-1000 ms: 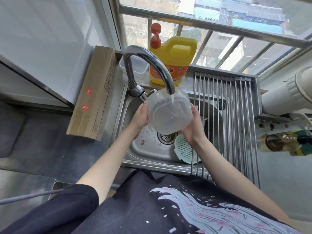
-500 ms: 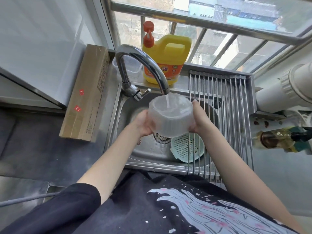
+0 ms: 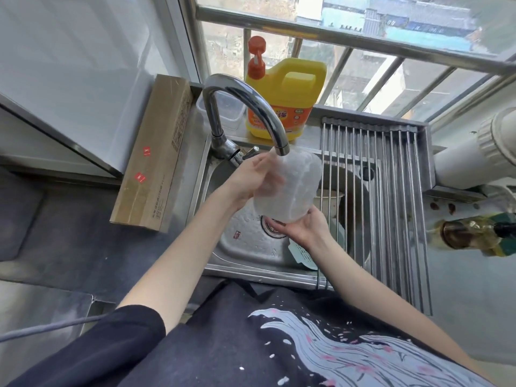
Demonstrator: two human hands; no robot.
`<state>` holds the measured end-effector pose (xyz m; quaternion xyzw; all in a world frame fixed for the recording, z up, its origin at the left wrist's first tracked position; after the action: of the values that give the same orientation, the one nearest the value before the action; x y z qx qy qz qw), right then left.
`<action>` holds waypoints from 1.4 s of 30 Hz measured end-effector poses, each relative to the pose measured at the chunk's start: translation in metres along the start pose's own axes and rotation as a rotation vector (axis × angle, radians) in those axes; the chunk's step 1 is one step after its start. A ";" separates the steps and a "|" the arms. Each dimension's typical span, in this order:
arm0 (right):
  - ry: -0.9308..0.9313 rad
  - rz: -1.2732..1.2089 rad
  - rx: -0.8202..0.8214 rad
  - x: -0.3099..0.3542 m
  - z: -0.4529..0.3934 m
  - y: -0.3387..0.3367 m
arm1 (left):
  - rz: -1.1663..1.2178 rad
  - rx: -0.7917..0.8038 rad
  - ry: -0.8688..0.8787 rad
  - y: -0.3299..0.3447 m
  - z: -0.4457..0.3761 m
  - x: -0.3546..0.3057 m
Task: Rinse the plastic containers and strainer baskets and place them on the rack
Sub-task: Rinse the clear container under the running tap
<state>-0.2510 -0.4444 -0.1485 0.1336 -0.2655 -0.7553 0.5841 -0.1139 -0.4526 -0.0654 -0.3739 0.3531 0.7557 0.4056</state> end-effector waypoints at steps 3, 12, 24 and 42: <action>-0.202 -0.074 0.083 0.034 0.001 0.010 | -0.037 0.009 0.056 -0.007 0.009 0.002; -0.540 0.611 -0.110 0.105 0.032 0.044 | 0.355 -0.083 -0.290 0.001 0.005 0.078; -0.094 -0.039 -0.311 0.069 0.031 0.038 | 0.862 -0.487 -0.569 -0.023 0.012 0.096; 0.069 0.561 -0.343 0.023 0.009 0.000 | -0.003 -0.457 -0.045 -0.067 0.037 0.061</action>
<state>-0.2621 -0.4642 -0.1380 -0.0198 -0.1409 -0.5937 0.7920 -0.0895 -0.3722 -0.1148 -0.4395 0.1631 0.8235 0.3195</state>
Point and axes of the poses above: each hand's wrist, its own z-axis away from the middle knuckle, its own y-axis out of the palm, x = y × z, the point moved 8 cm from there along -z, towards the middle knuckle, and after that the axes turned 3 degrees about y, right-handed, at the moved point
